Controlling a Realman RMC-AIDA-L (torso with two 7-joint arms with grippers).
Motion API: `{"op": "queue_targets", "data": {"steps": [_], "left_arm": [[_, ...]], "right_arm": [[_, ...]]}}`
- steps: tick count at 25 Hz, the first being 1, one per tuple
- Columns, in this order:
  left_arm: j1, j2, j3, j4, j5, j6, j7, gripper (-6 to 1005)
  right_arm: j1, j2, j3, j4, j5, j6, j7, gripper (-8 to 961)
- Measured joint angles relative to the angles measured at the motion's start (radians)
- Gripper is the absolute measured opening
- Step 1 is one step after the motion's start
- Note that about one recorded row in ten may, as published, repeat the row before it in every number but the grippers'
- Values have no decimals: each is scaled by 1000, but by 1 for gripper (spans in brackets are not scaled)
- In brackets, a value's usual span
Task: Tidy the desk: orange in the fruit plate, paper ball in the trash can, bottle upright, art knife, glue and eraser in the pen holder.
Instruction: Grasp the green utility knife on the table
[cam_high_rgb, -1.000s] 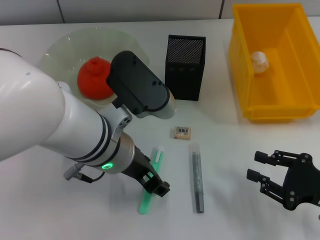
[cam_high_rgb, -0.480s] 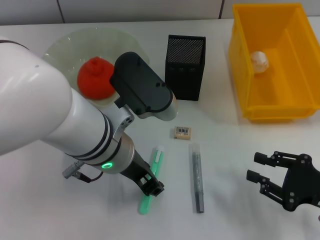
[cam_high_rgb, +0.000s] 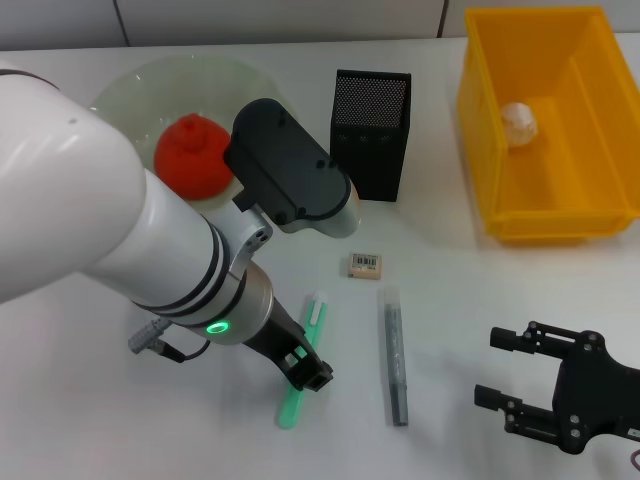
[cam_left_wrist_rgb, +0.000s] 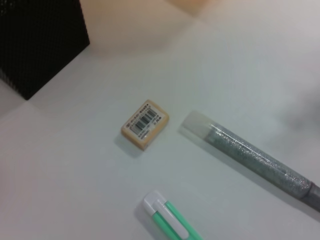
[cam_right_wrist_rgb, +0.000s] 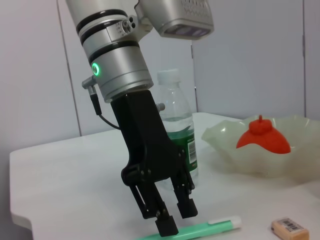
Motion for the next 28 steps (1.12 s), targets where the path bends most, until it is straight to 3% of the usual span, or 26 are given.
{"op": "queue_targets", "data": {"steps": [9, 28], "left_arm": [[-20, -1, -3, -8, -15, 2, 0, 508], [-54, -1, -6, -79, -21, -5, 0, 486]], "right_arm": [[8, 1, 7, 4, -9, 13, 4, 736], [9, 3, -1, 7, -9, 35, 7, 764]]}}
